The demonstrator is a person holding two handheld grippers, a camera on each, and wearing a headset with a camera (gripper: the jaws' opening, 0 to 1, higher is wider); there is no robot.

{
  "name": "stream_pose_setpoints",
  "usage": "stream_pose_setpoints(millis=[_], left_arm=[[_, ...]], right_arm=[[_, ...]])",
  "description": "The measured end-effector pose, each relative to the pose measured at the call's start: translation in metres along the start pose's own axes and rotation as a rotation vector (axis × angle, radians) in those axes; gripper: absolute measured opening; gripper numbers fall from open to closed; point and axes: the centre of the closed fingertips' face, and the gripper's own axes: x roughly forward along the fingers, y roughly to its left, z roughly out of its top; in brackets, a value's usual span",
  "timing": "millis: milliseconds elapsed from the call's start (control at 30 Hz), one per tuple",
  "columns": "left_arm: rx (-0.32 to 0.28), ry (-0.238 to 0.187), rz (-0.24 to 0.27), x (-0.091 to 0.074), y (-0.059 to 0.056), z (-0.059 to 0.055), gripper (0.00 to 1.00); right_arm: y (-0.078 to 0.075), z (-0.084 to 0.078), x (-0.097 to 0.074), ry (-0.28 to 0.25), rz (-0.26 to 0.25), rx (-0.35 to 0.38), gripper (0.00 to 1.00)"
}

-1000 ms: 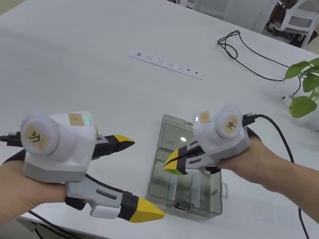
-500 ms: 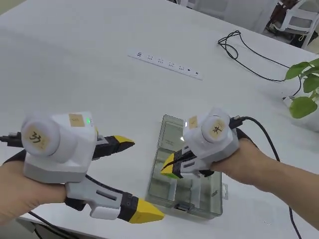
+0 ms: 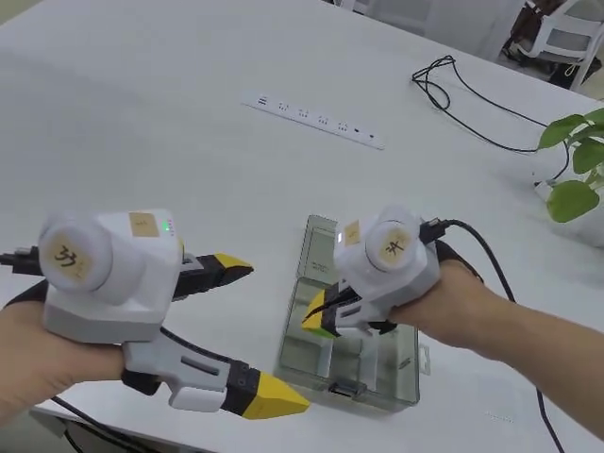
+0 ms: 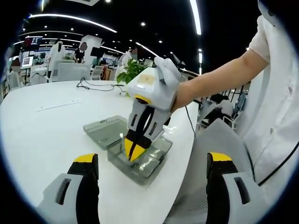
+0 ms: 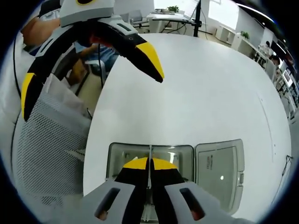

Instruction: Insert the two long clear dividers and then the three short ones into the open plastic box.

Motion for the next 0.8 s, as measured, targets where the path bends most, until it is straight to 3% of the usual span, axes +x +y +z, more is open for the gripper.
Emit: stream_pose_setpoints(millis=[333, 800], left_arm=[[0.004, 0.003, 0.005, -0.002, -0.002, 0.001, 0.98], [0.019, 0.007, 0.009, -0.004, -0.005, 0.003, 0.98]], right_arm=[[-0.001, 0.001, 0.001, -0.007, -0.015, 0.003, 0.04], [-0.006, 0.008, -0.028, -0.072, -0.068, 0.044, 0.11]])
